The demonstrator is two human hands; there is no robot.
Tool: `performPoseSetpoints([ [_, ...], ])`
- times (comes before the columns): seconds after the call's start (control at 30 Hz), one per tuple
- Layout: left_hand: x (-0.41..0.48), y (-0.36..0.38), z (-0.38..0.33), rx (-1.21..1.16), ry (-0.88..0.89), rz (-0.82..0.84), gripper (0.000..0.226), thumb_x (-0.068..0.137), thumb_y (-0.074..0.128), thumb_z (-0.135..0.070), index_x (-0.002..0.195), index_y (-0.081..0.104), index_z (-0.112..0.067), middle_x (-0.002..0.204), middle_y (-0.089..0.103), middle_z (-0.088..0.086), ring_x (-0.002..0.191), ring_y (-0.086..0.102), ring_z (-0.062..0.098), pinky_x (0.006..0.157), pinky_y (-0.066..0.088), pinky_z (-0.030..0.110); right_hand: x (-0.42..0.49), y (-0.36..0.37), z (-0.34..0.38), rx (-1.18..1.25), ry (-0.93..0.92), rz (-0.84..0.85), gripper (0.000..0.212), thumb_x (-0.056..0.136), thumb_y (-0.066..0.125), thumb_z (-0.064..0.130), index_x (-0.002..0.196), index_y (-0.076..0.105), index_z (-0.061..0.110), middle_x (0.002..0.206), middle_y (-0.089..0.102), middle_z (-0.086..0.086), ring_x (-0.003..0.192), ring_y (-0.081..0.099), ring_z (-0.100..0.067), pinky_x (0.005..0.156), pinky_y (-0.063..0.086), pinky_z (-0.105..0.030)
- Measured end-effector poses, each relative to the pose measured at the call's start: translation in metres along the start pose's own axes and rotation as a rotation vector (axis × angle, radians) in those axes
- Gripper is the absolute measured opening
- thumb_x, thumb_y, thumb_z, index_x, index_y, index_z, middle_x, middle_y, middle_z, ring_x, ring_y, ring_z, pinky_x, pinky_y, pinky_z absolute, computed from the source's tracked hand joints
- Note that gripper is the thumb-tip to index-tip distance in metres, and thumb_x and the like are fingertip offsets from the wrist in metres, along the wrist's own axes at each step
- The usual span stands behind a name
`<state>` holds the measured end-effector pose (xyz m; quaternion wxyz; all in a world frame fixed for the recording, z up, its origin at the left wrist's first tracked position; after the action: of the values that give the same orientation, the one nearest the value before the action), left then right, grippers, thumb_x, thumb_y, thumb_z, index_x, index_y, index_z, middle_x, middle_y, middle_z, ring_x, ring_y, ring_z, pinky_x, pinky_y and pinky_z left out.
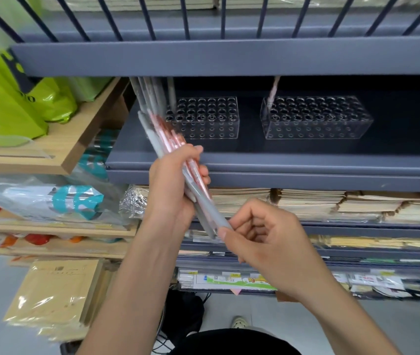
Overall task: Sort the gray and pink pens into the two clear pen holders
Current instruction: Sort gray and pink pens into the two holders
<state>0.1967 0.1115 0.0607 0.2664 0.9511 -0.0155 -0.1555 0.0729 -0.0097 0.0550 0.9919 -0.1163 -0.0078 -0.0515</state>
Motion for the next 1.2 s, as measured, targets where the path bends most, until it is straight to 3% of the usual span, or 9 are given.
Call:
performPoseSetpoints([
  [0.3,0.002,-0.009,-0.009,-0.004,0.086,-0.128,0.013,0.083,0.063,-0.001,0.091,0.055,-0.008,0.056,0.044,0.0,0.047,0.046,0.012,0.043,0.041,0.022,-0.006,0.006,-0.004,0.005,0.069,0.044,0.009,0.077,0.073,0.027,0.079,0.065,0.022,0.066,0.064,-0.002,0.06,0.059,-0.028,0.059,0.053,-0.049],
  [0.43,0.002,-0.019,-0.014,0.031,0.115,-0.152,0.018,0.082,0.067,-0.005,0.097,0.057,-0.006,0.053,0.049,-0.002,0.048,0.051,0.011,0.046,0.045,0.024,-0.006,0.008,-0.004,-0.129,0.025,0.046,0.019,0.079,0.077,0.035,0.092,0.063,0.035,0.069,0.068,0.002,0.057,0.063,-0.014,0.055,0.056,-0.031],
  [0.57,0.0,-0.029,-0.016,0.092,0.154,-0.161,0.019,0.081,0.07,-0.007,0.097,0.06,-0.007,0.052,0.054,-0.002,0.048,0.055,0.011,0.047,0.048,0.024,-0.003,0.014,-0.005,-0.405,-0.091,0.025,0.016,0.078,0.075,0.041,0.084,0.063,0.032,0.078,0.065,0.02,0.065,0.06,-0.002,0.058,0.05,-0.015],
  [0.67,0.001,-0.043,-0.024,0.084,0.187,-0.206,0.02,0.08,0.072,-0.006,0.095,0.06,-0.011,0.054,0.058,-0.005,0.049,0.057,0.011,0.049,0.049,0.023,0.005,0.01,-0.008,-0.492,-0.112,-0.021,0.01,0.078,0.077,0.032,0.077,0.067,0.032,0.079,0.059,0.022,0.064,0.053,-0.004,0.055,0.042,-0.011],
  [0.73,0.003,-0.055,-0.033,0.1,0.207,-0.224,0.023,0.08,0.073,-0.007,0.097,0.059,-0.014,0.055,0.06,-0.006,0.05,0.058,0.01,0.051,0.05,0.024,0.011,0.004,-0.01,-0.4,-0.024,-0.042,0.013,0.078,0.079,0.025,0.074,0.068,0.033,0.07,0.063,0.019,0.051,0.054,-0.003,0.047,0.042,-0.013],
  [0.83,0.003,-0.07,-0.041,0.104,0.21,-0.212,0.024,0.081,0.072,-0.006,0.1,0.059,-0.012,0.057,0.06,-0.006,0.05,0.058,0.01,0.05,0.049,0.024,0.03,0.001,-0.004,-0.148,0.069,-0.093,0.015,0.079,0.078,0.013,0.075,0.07,0.024,0.065,0.069,0.006,0.047,0.063,-0.013,0.049,0.055,-0.032],
  [0.93,-0.005,-0.078,-0.04,0.119,0.164,-0.183,0.023,0.082,0.072,-0.006,0.1,0.059,-0.012,0.055,0.059,-0.006,0.05,0.057,0.01,0.047,0.048,0.024,0.059,0.004,0.017,-0.034,-0.03,-0.133,0.018,0.08,0.075,-0.002,0.085,0.068,0.015,0.073,0.073,-0.005,0.057,0.07,-0.019,0.056,0.058,-0.026],
  [1.07,-0.012,-0.089,-0.037,0.168,0.112,-0.139,0.024,0.084,0.073,-0.007,0.103,0.06,-0.013,0.054,0.059,-0.006,0.051,0.057,0.011,0.049,0.049,0.026,0.11,0.012,0.043,-0.059,-0.117,-0.216,0.02,0.076,0.073,0.006,0.082,0.063,0.022,0.071,0.075,0.0,0.064,0.073,-0.019,0.064,0.06,-0.03],
  [1.2,-0.014,-0.101,-0.041,0.17,0.117,-0.132,0.023,0.084,0.072,-0.007,0.101,0.059,-0.014,0.058,0.058,-0.005,0.054,0.057,0.013,0.051,0.05,0.028,0.159,0.025,0.051,-0.083,-0.161,-0.293,0.015,0.072,0.072,0.012,0.077,0.062,0.022,0.074,0.075,-0.004,0.071,0.073,-0.025,0.075,0.06,-0.048],
])
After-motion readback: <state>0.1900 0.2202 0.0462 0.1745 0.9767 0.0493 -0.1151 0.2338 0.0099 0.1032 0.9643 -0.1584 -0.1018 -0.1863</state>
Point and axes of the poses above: each hand's wrist, its own x-axis towards the middle knuckle, its own y-axis out of the palm, z = x × y, the point moved 1 cm from there along x, towards the middle knuckle
